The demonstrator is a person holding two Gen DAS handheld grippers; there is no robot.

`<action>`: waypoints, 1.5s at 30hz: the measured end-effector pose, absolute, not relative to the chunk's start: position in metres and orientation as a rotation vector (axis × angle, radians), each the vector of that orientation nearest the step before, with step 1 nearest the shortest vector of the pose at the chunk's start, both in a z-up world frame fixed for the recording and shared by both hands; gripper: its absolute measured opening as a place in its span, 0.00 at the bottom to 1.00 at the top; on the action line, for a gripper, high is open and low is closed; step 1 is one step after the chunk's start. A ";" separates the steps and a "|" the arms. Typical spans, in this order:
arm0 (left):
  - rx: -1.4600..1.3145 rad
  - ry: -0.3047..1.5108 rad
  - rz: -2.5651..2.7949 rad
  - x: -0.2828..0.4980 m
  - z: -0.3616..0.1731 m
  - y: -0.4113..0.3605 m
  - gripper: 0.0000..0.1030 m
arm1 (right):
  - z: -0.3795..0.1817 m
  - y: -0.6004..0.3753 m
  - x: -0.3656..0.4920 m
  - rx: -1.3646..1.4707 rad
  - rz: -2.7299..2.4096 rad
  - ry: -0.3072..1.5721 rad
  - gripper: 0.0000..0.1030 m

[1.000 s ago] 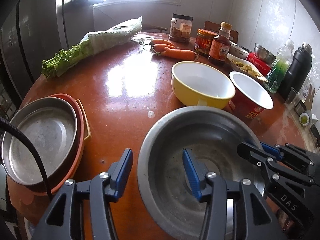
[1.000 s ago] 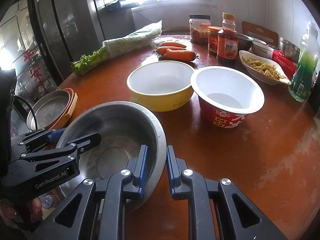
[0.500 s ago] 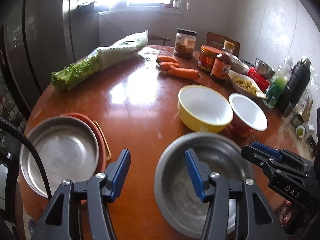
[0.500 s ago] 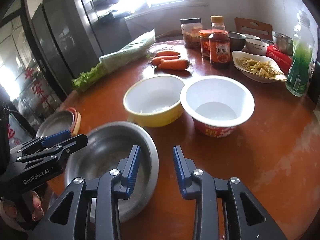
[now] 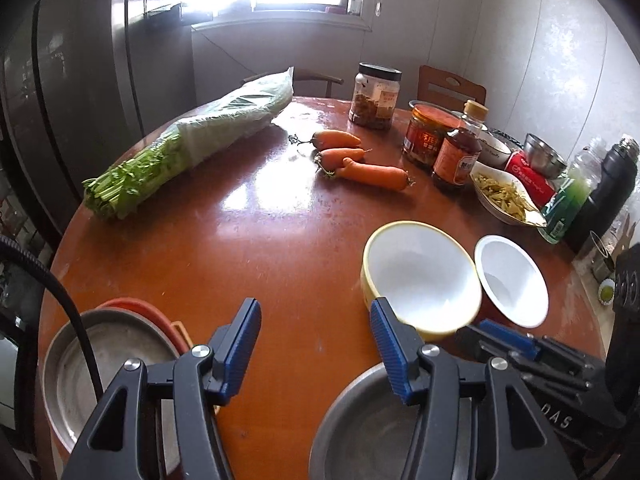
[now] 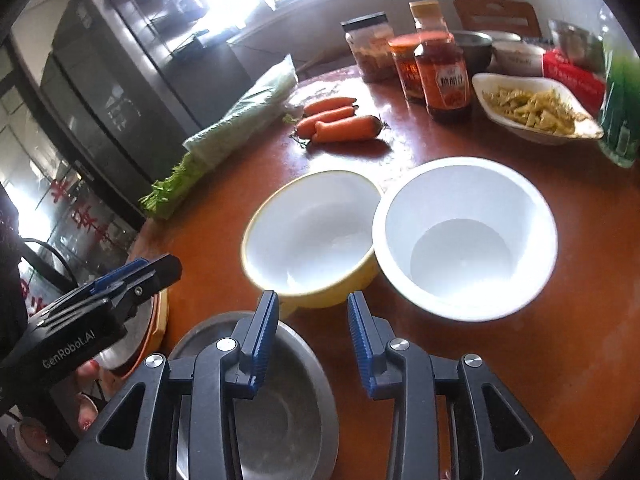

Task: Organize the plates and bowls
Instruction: 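Move the right tool to the yellow bowl and grasp its rim, then lift the yellow bowl with the right tool over the steel bowl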

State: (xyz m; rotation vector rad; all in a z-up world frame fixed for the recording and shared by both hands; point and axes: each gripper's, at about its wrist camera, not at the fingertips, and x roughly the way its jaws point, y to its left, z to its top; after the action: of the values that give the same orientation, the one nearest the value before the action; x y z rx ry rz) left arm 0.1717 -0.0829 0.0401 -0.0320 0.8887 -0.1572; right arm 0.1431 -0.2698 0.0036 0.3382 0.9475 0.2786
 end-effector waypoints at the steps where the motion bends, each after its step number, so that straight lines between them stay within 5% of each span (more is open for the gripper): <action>1: -0.036 0.893 -0.160 0.175 0.039 -0.084 0.55 | 0.001 -0.271 0.146 0.346 0.273 0.954 0.36; 6: -0.032 0.913 -0.174 0.192 0.033 -0.089 0.55 | -0.002 -0.275 0.156 0.343 0.241 0.950 0.43; 19: -0.012 0.983 -0.215 0.223 0.016 -0.108 0.55 | 0.001 -0.283 0.173 0.289 0.177 0.938 0.43; 35: 0.004 1.056 -0.263 0.247 -0.004 -0.128 0.54 | -0.005 -0.270 0.191 0.193 0.169 0.933 0.24; 40: 0.004 1.075 -0.295 0.249 -0.010 -0.135 0.39 | -0.005 -0.266 0.195 0.182 0.185 0.934 0.22; 45: 0.016 1.061 -0.272 0.248 -0.011 -0.135 0.35 | -0.005 -0.260 0.196 0.160 0.190 0.930 0.21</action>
State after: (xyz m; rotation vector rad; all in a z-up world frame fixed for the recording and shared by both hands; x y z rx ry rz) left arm 0.2478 -0.1345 -0.0108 0.0163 1.0612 -0.2719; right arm 0.1964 -0.2602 -0.0046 0.1604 0.9300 0.1896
